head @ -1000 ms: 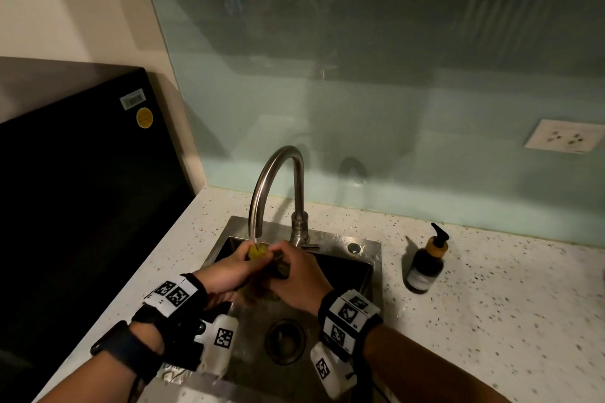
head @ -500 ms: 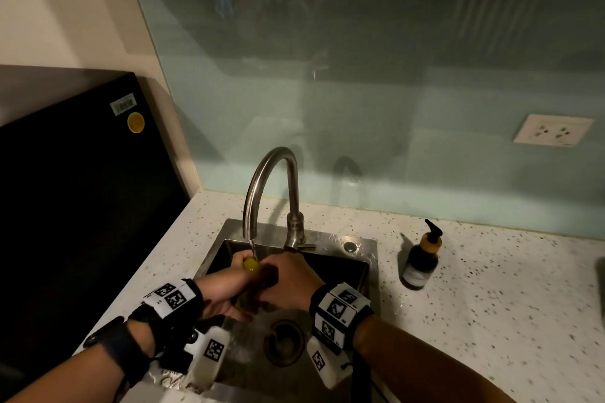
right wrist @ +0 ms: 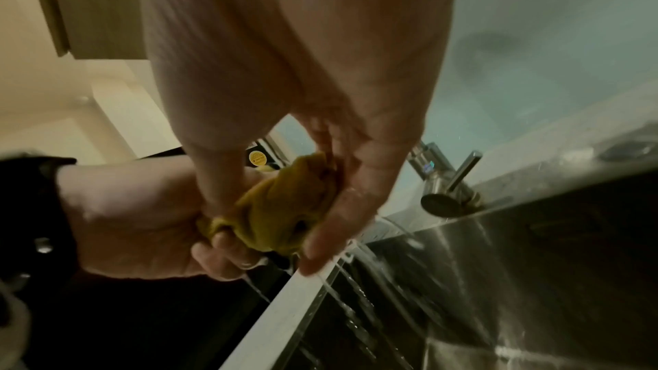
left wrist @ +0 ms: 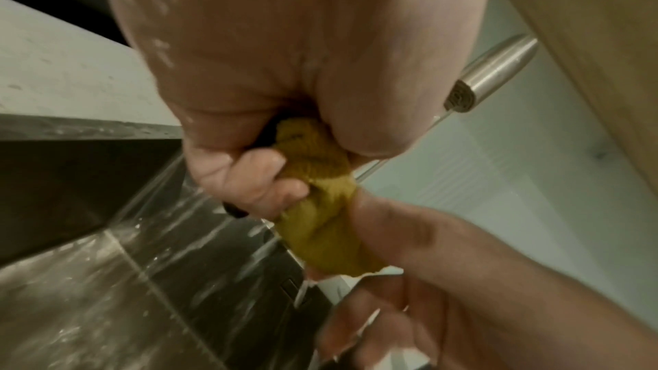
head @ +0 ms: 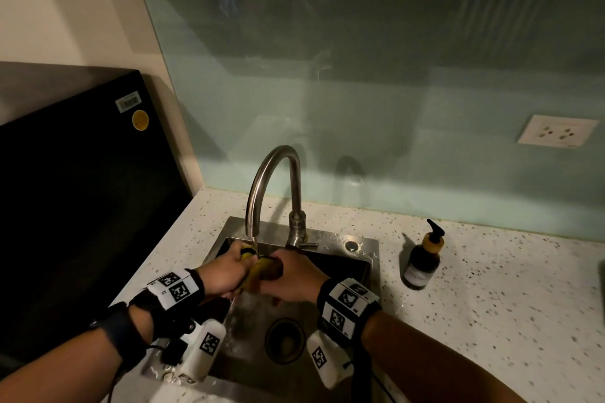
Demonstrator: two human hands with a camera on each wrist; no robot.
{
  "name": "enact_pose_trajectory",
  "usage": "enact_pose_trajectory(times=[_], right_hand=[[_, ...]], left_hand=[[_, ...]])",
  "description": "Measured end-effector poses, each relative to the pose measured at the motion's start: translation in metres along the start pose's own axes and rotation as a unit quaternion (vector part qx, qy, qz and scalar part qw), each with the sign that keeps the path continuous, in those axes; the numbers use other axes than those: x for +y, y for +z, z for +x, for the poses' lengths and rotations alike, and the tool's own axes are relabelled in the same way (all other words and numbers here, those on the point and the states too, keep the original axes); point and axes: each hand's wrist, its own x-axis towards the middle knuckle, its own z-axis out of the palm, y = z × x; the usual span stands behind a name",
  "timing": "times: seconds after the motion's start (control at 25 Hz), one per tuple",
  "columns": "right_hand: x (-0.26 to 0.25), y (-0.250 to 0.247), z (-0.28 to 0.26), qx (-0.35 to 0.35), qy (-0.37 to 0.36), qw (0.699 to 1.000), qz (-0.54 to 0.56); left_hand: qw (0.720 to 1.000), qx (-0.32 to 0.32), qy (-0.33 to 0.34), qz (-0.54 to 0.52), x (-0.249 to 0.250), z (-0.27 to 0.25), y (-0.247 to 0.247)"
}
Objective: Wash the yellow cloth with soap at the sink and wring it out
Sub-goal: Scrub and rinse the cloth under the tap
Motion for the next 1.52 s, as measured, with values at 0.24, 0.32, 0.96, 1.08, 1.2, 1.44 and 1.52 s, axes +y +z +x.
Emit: enact_pose_trajectory(times=[0.24,0.32,0.96,1.08,1.2,1.44,1.52], right_hand=[[0.001,-0.002,0.001,0.111,-0.030,0.993,0.027],[0.005,0.001,0.002,0.145,-0.030,0.988,0.040],[0.003,-0.003,0.014,0.029,0.009,0.999,0.011],[-0.002,-0.003,0.015,0.019,0.013,0.997,0.068],[-0.008,-0.006,0.009,0.029,0.022,0.987,0.154],[-0.010,0.005,0.008,0.024,0.049,0.954,0.295],[-0.004,0.005,0.012,-0.045,0.084,0.911,0.401]], left_hand=[[0.997,-0.071,-0.020,0.011,0.010,-0.007,-0.010],[0.996,-0.075,0.038,-0.005,0.007,-0.006,-0.014],[0.971,-0.045,0.128,0.199,0.030,-0.037,-0.020],[0.918,-0.022,0.222,0.327,0.027,-0.031,-0.009],[0.932,0.007,0.205,0.300,0.022,-0.018,-0.007],[0.950,0.057,0.205,0.230,0.020,-0.004,-0.016],[0.951,0.036,0.242,0.189,0.021,-0.007,-0.016]])
